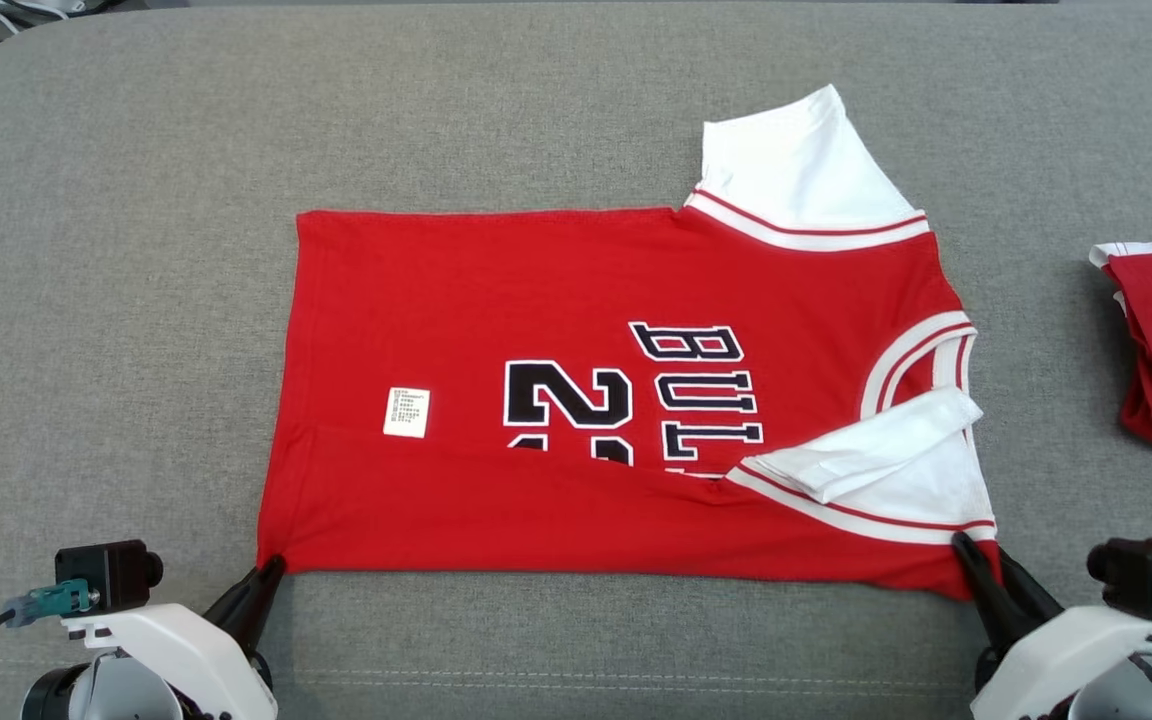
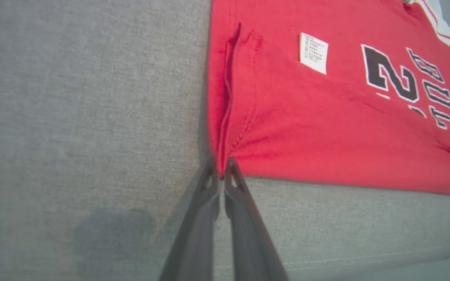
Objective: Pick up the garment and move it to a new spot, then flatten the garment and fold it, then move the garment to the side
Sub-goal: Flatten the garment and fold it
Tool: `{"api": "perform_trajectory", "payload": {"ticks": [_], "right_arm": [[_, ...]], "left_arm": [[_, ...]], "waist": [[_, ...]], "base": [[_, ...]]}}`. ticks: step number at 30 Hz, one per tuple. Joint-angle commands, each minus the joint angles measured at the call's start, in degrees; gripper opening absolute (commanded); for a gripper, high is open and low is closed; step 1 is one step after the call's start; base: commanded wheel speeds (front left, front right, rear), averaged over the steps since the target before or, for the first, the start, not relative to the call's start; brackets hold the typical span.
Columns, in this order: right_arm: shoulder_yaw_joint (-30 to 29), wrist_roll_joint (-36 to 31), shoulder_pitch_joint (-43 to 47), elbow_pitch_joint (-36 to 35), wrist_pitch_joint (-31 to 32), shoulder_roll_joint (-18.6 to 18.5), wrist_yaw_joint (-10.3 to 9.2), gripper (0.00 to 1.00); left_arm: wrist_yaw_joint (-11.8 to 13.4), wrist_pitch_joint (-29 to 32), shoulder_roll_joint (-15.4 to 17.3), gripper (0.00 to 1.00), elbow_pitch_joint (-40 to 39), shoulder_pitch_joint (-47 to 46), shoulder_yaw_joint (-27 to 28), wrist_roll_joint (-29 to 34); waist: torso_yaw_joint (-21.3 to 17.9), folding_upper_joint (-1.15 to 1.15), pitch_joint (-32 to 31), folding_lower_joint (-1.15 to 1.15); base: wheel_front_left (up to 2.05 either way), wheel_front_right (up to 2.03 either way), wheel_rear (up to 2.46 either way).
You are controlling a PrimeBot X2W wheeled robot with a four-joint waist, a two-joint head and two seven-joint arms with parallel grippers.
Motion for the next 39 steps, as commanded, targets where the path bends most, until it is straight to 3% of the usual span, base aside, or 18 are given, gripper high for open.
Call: {"api": "perform_trajectory", "payload": {"ticks": [1,2,3,4,5,10,14,19,22,27,33,39], "right_arm": [[-0.9,-1.1,2.2,-4.8,0.8,0.3,-0.25,0.0],[-1.6,-1.7,3.1,-6.2,1.4,0.9,-0.25,0.09],[-2.2,-2.2,3.9,-7.2,2.1,1.3,-0.25,0.38],[-2.7,-2.6,4.5,-8.1,2.8,1.8,-0.25,1.0],[-3.2,-3.0,4.8,-8.8,3.3,2.2,-0.25,1.0],[-4.7,-4.0,4.7,-11.4,3.9,3.0,-0.25,1.0],[-6.3,-4.1,2.4,-13.5,1.7,2.5,-0.25,1.0],[-8.1,-6.3,-4.7,-13.7,-2.9,0.3,-0.25,1.0],[-8.2,-8.0,-10.5,-11.4,-3.8,-1.5,-0.25,1.0],[-6.9,-7.6,-19.9,-5.6,-2.9,-4.0,-0.25,1.0],[-0.6,-5.4,-35.3,5.6,3.0,-9.2,-0.25,1.0],[7.6,-1.8,-48.0,14.8,7.3,-12.4,-0.25,1.0]], "left_arm": [[1.4,0.3,2.8,0.0,-2.8,-0.1,3.1,-0.4],[2.0,0.8,3.0,0.0,-3.6,0.4,3.1,-0.3],[2.3,1.2,2.9,0.0,-4.4,0.8,3.0,-0.5],[2.9,1.4,2.7,0.47,-4.9,1.0,3.2,-0.8],[3.4,1.4,2.7,1.0,-5.5,1.2,3.3,-0.7],[4.3,1.4,3.0,1.0,-7.9,1.8,3.5,-0.5],[6.4,-3.2,4.4,1.0,-11.6,1.2,6.2,2.3],[9.2,-10.6,5.1,1.0,-17.2,-3.7,10.2,6.6],[9.6,-10.3,6.3,1.0,-17.9,-8.2,9.5,9.0],[7.5,-7.1,6.3,1.0,-15.3,-17.0,6.5,9.5],[1.9,-0.6,4.9,1.0,-4.4,-29.9,1.3,8.3],[-3.0,1.1,2.6,1.0,5.5,-38.7,-2.0,8.2]], "waist": [[0.1,0.0,0.1,0.0],[0.1,0.0,0.2,0.0],[0.1,0.0,0.2,0.0],[0.2,0.0,0.2,0.0],[0.2,0.0,0.2,0.0],[0.2,0.0,-0.4,0.0],[0.1,0.0,-0.7,0.0],[-0.1,0.0,-0.5,0.0],[-0.2,0.0,0.4,0.0],[0.2,0.0,2.5,0.0],[1.2,0.0,6.6,0.0],[3.0,0.0,11.1,0.0]], "base": [[0.0,0.0,0.0],[0.0,0.0,0.0],[0.0,0.0,0.0],[0.0,0.0,0.0],[0.0,0.0,0.0],[0.0,0.0,0.0],[0.0,0.0,0.0],[0.0,0.0,0.0],[0.0,0.0,0.0],[0.0,0.0,0.0],[0.0,0.0,0.0],[0.0,0.0,0.0]]}}
